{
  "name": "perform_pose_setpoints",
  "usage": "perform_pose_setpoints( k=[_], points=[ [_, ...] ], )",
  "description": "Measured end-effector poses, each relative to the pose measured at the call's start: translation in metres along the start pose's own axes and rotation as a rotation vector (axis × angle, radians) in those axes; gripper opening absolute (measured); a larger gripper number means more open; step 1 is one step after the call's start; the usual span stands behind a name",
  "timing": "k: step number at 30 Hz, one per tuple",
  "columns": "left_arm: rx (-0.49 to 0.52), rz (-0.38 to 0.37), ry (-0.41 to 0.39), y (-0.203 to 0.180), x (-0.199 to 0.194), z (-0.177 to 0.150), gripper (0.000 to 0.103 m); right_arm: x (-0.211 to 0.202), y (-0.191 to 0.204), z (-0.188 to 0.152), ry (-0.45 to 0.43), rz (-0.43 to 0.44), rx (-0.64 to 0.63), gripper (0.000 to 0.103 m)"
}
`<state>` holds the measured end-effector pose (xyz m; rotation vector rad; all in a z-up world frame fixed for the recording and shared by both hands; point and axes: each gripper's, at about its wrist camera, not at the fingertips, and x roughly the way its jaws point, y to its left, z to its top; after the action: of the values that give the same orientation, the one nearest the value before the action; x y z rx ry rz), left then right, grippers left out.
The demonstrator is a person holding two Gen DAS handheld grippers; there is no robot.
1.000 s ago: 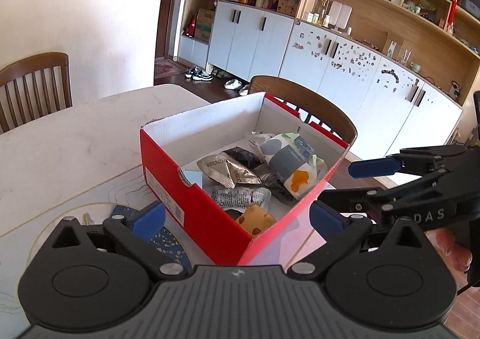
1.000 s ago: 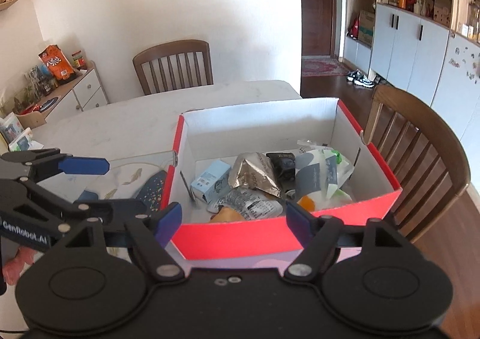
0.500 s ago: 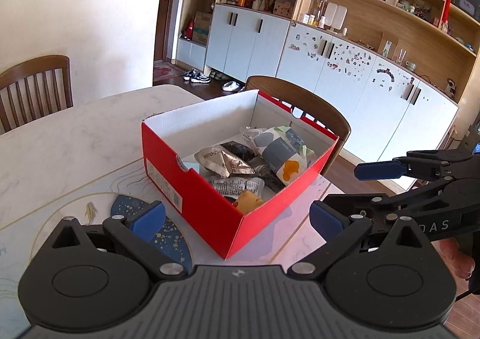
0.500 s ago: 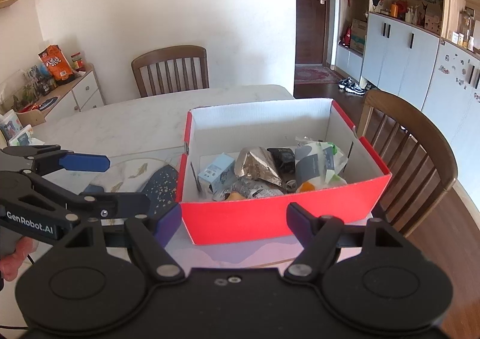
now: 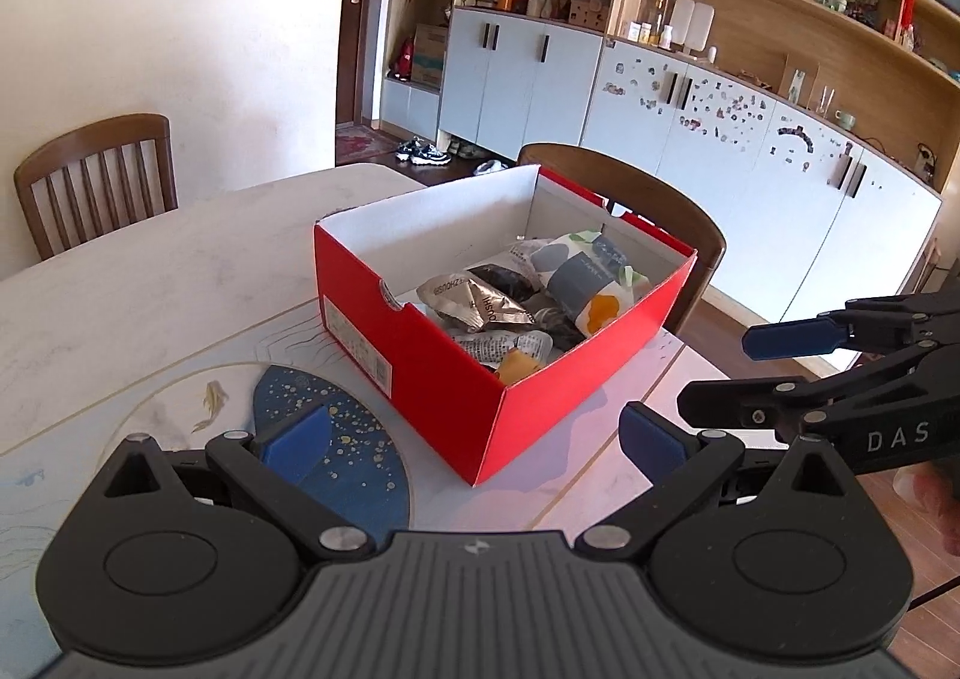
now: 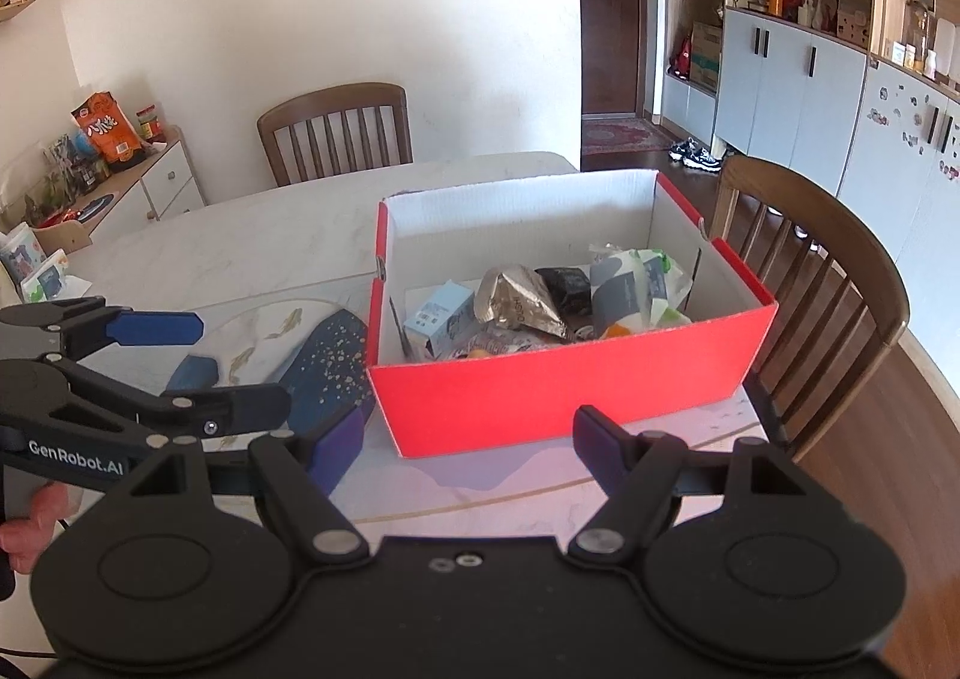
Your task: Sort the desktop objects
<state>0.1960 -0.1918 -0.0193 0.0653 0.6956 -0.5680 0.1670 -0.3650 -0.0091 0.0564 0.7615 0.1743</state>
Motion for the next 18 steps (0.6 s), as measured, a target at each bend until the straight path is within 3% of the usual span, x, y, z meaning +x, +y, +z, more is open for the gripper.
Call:
perform_pose_setpoints(
  k=[7,18],
  points=[
    [0.043,0.062,-0.023,-0.007,-0.006,-0.005,0.103,-0.004,-0.003,-0.005,-0.003,-0.006,0.02,0.077],
    [0.052,0.059,-0.023,-0.008,-0.008,-0.007,0.103,-0.008,-0.005,-0.014,0.007,-0.022,0.041,0.077]
  ],
)
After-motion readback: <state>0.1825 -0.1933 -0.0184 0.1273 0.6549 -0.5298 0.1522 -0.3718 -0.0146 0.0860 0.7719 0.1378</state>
